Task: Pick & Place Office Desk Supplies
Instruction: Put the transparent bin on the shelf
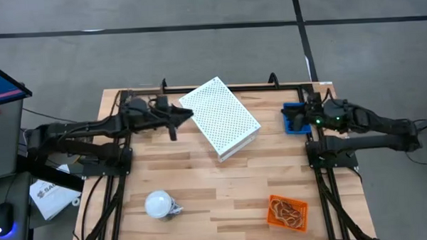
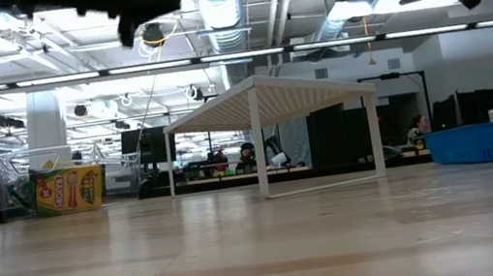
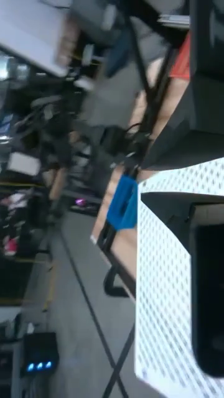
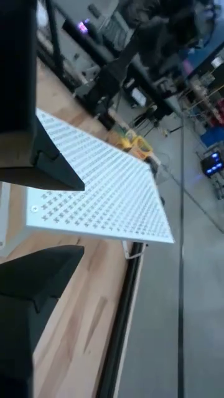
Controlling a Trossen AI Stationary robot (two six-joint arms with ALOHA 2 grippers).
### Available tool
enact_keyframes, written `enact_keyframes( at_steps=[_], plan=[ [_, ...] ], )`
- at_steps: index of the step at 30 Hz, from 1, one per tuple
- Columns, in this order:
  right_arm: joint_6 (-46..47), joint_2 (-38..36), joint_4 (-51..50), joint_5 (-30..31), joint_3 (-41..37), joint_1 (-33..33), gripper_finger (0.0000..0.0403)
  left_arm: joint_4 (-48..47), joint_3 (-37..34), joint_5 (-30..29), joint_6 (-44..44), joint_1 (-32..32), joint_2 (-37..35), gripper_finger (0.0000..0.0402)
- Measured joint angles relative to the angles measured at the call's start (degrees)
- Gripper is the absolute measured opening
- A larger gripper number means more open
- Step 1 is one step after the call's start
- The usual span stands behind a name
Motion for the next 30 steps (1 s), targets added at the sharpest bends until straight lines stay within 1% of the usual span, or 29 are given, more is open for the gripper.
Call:
enact_keyframes(
  at_steps=[3,5,6,10,12,17,20,23,26,30],
  plan=[
    [0.88,0.30,0.11,2.70,-0.50,2.08,0.0148,6.02,-7.35,2.21,-2.10,4.56,-3.81,0.0049],
    [2.06,0.23,0.20,4.36,-1.19,2.85,0.0149,7.99,-10.65,2.92,-2.27,6.27,-5.52,0.0046],
    [2.58,0.29,0.21,4.95,-1.38,3.11,0.0151,7.54,-11.91,3.06,-2.04,6.74,-6.56,0.0045],
    [4.37,0.11,0.29,6.06,-1.93,3.20,0.0157,3.52,-14.68,3.45,-0.50,8.73,-9.66,0.0044],
    [4.69,0.14,0.29,6.09,-2.06,3.22,0.0160,3.51,-16.37,4.40,-0.45,10.80,-11.75,0.0043],
    [5.35,0.14,0.31,6.09,-2.09,3.22,0.0162,5.99,-20.86,11.17,-1.66,17.12,-17.62,0.0043],
    [5.74,0.13,0.28,6.09,-2.09,3.20,0.0162,5.95,-23.36,13.97,-2.25,19.40,-20.57,0.0043],
    [7.01,0.15,0.20,6.54,-2.09,3.18,0.0162,6.61,-25.71,14.10,-3.62,19.31,-22.10,0.0043],
    [8.16,0.17,0.22,7.48,-2.09,3.32,0.0162,9.16,-27.73,13.86,-4.78,16.96,-22.64,0.0042],
    [8.80,0.63,0.23,8.35,-2.09,3.64,0.0162,10.08,-29.10,10.23,-3.50,12.23,-22.63,0.0029]
  ],
)
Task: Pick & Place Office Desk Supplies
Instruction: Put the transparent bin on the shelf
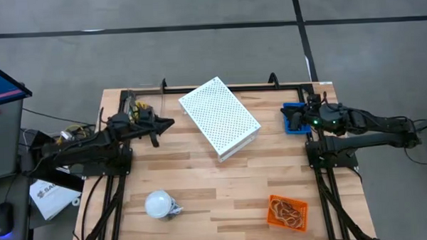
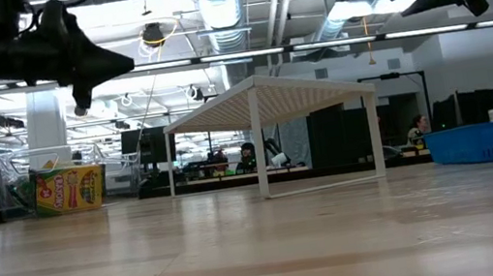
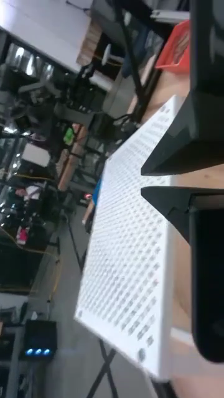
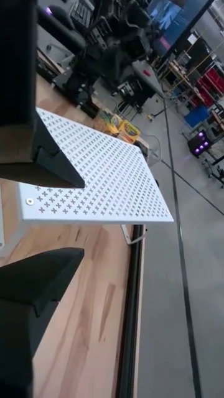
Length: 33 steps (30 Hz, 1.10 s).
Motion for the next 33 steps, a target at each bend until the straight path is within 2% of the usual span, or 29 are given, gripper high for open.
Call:
enact_keyframes(
  at_steps=[5,8,11,16,20,24,27,33],
  plan=[
    [-0.32,-0.04,-0.07,0.97,-0.02,-0.01,0.0162,0.16,-1.46,-4.03,0.04,-6.03,-0.33,0.0005],
    [-0.48,-0.01,-0.21,1.41,-0.02,-0.03,0.0162,-1.21,-1.88,-7.36,0.10,-8.18,-3.10,0.0001],
    [-0.49,-0.02,-0.39,1.46,-0.02,-0.08,0.0163,-4.32,-1.94,-9.72,0.39,-8.49,-8.12,0.0001],
    [-0.68,-0.04,-0.90,2.10,-0.02,-0.08,0.0165,-17.38,-1.92,-10.75,0.17,-8.48,-19.57,0.0000],
    [-1.05,-0.02,-0.95,2.24,-0.02,-0.08,0.0165,-24.27,-1.92,-13.18,0.19,-8.48,-28.75,0.0000],
    [-1.11,-0.02,-1.16,2.33,-0.02,-0.08,0.0167,-31.83,-1.92,-14.99,0.08,-8.48,-34.17,0.0000],
    [-1.11,-0.02,-1.28,3.03,-0.02,-0.09,0.0167,-34.57,-1.93,-16.28,0.35,-8.48,-34.83,0.0000],
    [-1.11,-0.02,-1.08,3.73,-0.02,-0.12,0.0167,-33.88,-1.92,-16.86,1.96,-8.48,-34.83,0.0000]
  ],
)
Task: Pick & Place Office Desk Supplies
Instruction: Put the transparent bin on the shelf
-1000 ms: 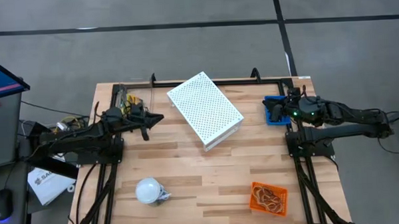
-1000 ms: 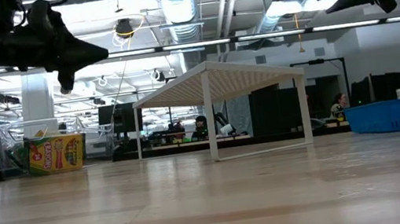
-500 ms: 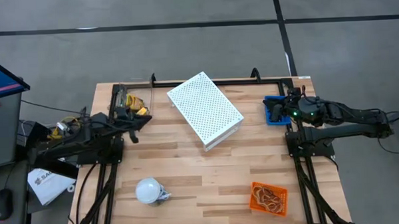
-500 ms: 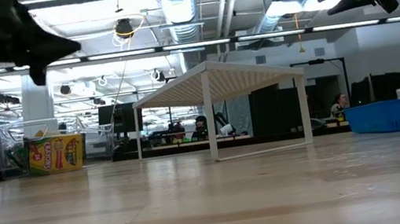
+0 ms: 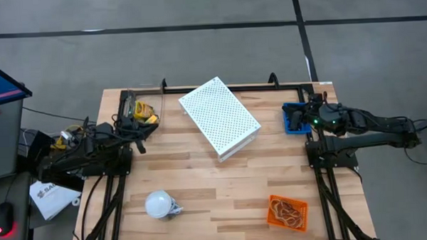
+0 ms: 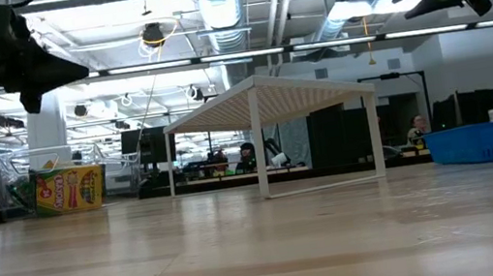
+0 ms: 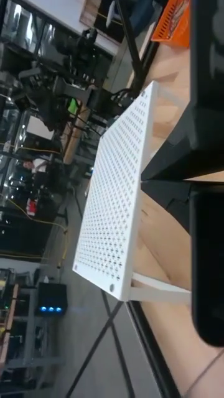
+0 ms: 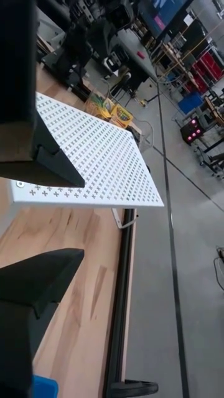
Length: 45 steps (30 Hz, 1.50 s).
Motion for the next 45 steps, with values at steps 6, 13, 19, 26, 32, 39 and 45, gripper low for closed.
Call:
enact_keyframes(
  at_steps=[6,13,19,26,32,39,45],
  plan=[
    [-0.34,0.01,0.26,0.01,0.00,0.00,0.0167,-1.15,0.02,-1.80,2.67,0.00,0.00,0.0000],
    [-3.60,0.00,1.14,0.05,0.00,0.00,0.0167,-4.14,0.02,-5.10,-1.86,0.00,0.89,0.0000],
    [-10.13,-0.96,0.00,3.57,0.00,0.09,0.0166,-3.37,0.02,-4.14,-6.31,0.00,3.93,0.0000],
    [-17.86,-9.16,1.28,1.77,-0.18,1.11,0.0172,-3.42,0.02,-4.02,-6.32,0.01,7.86,0.0000],
    [-20.57,-18.30,7.94,-6.78,-7.35,4.48,0.0173,-3.37,0.02,-3.99,-6.32,0.00,11.06,0.0000],
    [-24.73,-27.34,20.14,-12.39,-20.44,9.37,0.0173,-3.32,0.04,-3.98,-6.32,0.00,14.41,0.0000],
    [-31.08,-27.24,31.64,-19.54,-25.59,13.56,0.0173,-3.41,0.07,-3.98,-6.32,0.00,16.67,0.0000]
  ],
)
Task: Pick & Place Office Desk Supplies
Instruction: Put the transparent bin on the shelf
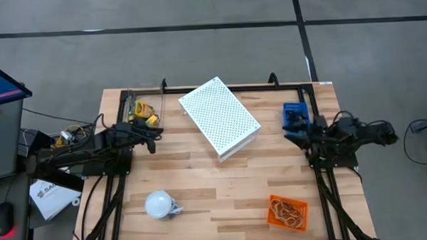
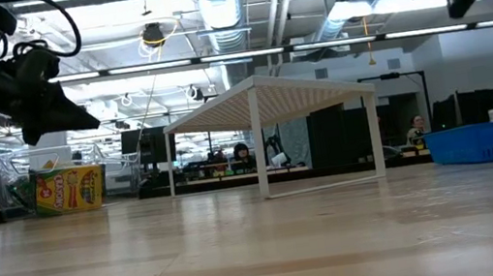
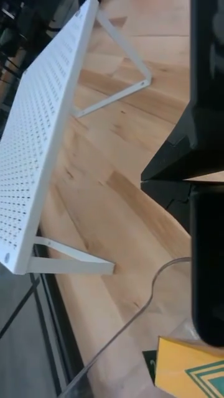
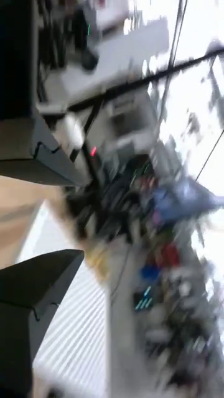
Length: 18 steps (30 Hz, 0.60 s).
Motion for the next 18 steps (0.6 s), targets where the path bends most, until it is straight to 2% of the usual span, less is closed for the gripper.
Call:
enact_keyframes(
  at_steps=[8,14,18],
  plan=[
    [-4.04,-0.02,3.13,-5.65,-6.06,-0.28,0.0173,0.15,0.00,0.00,0.00,0.02,1.47,0.0000],
    [-4.08,-0.02,3.35,-6.30,-11.05,-1.61,0.0173,0.10,0.00,0.00,0.02,0.00,1.45,0.0000],
    [-4.85,0.12,4.91,-7.20,-11.72,-1.69,0.0173,0.10,0.00,-0.02,0.00,0.02,1.45,0.0000]
  ],
)
